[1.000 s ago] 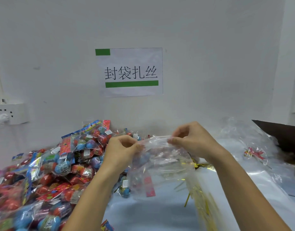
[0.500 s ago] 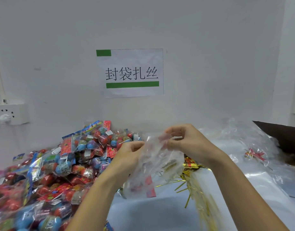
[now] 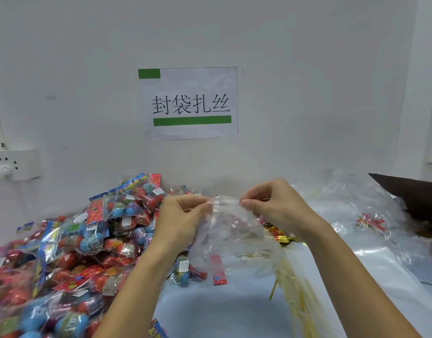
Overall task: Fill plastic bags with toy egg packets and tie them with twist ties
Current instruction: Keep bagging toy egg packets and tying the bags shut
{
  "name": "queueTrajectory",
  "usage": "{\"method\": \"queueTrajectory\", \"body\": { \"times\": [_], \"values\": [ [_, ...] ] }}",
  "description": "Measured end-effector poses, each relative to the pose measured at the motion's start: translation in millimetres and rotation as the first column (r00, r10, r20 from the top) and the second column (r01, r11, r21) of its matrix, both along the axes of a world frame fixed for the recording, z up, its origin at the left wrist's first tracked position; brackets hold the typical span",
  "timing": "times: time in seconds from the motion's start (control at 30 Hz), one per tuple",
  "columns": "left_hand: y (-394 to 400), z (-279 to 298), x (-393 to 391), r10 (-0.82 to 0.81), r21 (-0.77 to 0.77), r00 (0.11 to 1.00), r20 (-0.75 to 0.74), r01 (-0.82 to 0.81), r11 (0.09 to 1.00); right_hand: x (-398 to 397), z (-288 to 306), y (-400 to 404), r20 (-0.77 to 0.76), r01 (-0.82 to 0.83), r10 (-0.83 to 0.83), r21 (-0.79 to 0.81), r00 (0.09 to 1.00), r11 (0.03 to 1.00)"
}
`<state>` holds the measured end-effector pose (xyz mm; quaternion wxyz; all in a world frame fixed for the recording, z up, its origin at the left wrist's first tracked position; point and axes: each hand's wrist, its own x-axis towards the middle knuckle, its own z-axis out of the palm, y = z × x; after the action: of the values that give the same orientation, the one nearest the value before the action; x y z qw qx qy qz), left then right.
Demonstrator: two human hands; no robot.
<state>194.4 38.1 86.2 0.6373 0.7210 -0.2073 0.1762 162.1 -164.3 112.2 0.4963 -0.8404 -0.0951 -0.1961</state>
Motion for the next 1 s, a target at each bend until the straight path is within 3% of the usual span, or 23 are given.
{"method": "queueTrajectory", "body": {
  "times": [0.07, 0.2, 0.33, 0.47, 0.57, 0.67, 0.83, 1.0],
  "values": [
    [5.9, 1.7, 2.0, 0.070, -0.008, 0.997, 0.041, -0.070, 0.998, 0.8, 1.5, -4.3, 0.043, 0.043, -0.046, 0.061, 0.998, 0.997],
    [4.5, 2.9, 2.2, 0.061, -0.031, 0.996, 0.060, -0.060, 0.998, 2.6, 1.0, -3.7, 0.059, 0.020, -0.025, 0.084, 0.998, 0.996],
    [10.5, 4.4, 5.0, 0.074, -0.082, 0.997, 0.018, -0.072, 0.994, 2.6, -0.6, -18.2, 0.013, 0.055, -0.054, -0.028, 0.998, 0.998],
    [22.4, 6.5, 7.5, 0.095, -0.294, 0.990, -0.105, -0.123, 0.948, -5.0, -2.0, -36.3, -0.042, -0.091, 0.086, -0.132, 0.995, 0.987],
    [31.0, 7.1, 10.7, -0.060, -0.511, 0.958, -0.279, -0.095, 0.854, -9.0, -1.4, -40.3, -0.113, -0.242, 0.225, -0.172, 0.968, 0.955],
    [35.3, 2.7, 12.2, -0.263, -0.619, 0.886, -0.383, -0.035, 0.785, -8.2, -1.0, -29.5, -0.128, -0.309, 0.290, -0.166, 0.948, 0.936],
    [29.4, -2.5, 13.4, -0.442, -0.651, 0.766, -0.467, 0.041, 0.758, 1.3, -6.1, -3.9, -0.003, -0.192, 0.197, -0.247, 0.980, 0.950],
    [31.8, -8.6, 19.9, -0.327, -0.602, 0.759, -0.563, -0.105, 0.792, 6.9, -8.8, 2.0, 0.046, -0.044, 0.052, -0.147, 0.998, 0.988]
  ]
}}
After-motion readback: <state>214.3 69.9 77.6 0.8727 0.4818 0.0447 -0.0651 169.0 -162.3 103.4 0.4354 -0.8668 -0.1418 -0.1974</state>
